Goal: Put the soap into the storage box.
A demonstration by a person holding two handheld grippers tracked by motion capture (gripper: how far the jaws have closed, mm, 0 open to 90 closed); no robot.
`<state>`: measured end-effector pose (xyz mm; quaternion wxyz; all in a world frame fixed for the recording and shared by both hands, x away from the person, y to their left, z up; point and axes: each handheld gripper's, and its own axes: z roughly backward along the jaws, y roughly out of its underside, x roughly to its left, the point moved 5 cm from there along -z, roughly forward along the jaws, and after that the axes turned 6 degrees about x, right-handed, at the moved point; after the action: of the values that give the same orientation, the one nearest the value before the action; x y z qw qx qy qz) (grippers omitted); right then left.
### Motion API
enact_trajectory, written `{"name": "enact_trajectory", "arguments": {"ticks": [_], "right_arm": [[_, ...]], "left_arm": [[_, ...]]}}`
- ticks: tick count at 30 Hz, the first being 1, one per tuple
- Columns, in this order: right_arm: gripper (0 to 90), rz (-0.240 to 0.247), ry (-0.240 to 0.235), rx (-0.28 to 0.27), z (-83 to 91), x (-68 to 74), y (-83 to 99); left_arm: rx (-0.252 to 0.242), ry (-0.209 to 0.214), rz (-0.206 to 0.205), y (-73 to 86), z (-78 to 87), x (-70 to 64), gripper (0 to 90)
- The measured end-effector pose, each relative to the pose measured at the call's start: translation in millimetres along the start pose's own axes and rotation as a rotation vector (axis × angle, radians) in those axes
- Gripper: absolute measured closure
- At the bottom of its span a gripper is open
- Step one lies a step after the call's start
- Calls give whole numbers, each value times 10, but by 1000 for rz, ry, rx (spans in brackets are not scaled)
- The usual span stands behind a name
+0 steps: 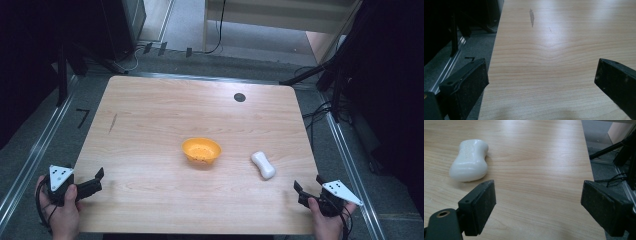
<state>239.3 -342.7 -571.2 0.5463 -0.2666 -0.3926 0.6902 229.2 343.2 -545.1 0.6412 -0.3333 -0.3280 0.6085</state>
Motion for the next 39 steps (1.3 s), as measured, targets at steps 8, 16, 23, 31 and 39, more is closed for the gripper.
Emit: {"name": "enact_trajectory", "arguments": {"ticks": [8,16,23,31,39], "right_arm": [[213,-34,13,69,-49,-29,-15],[303,46,25,181,-164,126,-147],[500,175,-46,254,-205,315,-353],[497,193,-93,343,-338,469,-524],[316,217,-140,494,-418,598,-734]], "left_arm": [[-1,-9,0,0,0,-2,0],[-3,-8,-9,3,7,-14,0],[4,-8,-22,3,1,-22,0],[4,-4,-21,2,-2,-24,0],[6,-4,-25,2,-4,-23,0]]}}
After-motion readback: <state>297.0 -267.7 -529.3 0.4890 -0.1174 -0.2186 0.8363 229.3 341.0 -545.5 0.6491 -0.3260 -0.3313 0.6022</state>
